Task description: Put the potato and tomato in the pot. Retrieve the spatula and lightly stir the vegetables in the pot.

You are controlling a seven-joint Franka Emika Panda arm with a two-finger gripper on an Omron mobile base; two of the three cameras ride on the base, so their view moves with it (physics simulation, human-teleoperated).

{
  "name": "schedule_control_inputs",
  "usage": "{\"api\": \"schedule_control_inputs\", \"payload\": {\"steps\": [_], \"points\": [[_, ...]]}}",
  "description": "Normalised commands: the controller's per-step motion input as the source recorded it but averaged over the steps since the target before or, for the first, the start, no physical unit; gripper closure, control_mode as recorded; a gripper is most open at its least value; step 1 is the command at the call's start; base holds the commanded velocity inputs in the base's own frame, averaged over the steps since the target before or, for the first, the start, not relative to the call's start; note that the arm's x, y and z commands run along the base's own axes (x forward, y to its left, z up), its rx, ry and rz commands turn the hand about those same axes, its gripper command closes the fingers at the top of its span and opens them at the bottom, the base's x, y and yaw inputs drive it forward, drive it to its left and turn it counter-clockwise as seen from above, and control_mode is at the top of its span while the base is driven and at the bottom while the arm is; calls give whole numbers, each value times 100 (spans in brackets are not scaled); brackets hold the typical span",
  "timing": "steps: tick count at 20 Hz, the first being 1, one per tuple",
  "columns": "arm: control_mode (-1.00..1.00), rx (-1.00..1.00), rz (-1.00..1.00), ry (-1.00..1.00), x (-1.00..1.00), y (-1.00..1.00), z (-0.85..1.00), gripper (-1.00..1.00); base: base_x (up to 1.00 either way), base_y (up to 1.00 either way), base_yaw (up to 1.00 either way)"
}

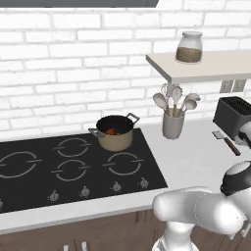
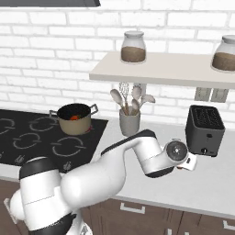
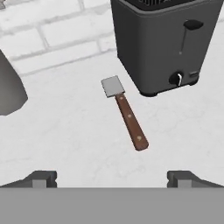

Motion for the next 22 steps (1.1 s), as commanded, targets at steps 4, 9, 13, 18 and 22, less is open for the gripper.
{"api": "schedule_control_inputs", "payload": {"steps": [4,9,13,18,22], "points": [[-100,0,5,7,34,-9,-35,-100,0,0,0],[-100,0,6,12,17,-22,-20,-100,0,0,0],[-100,0,7,7,2,-25,-20,-100,0,0,0],[-100,0,9,3,9,-11,-36,-100,0,0,0],[-100,0,11,2,33,0,-36,-100,0,0,0]]}}
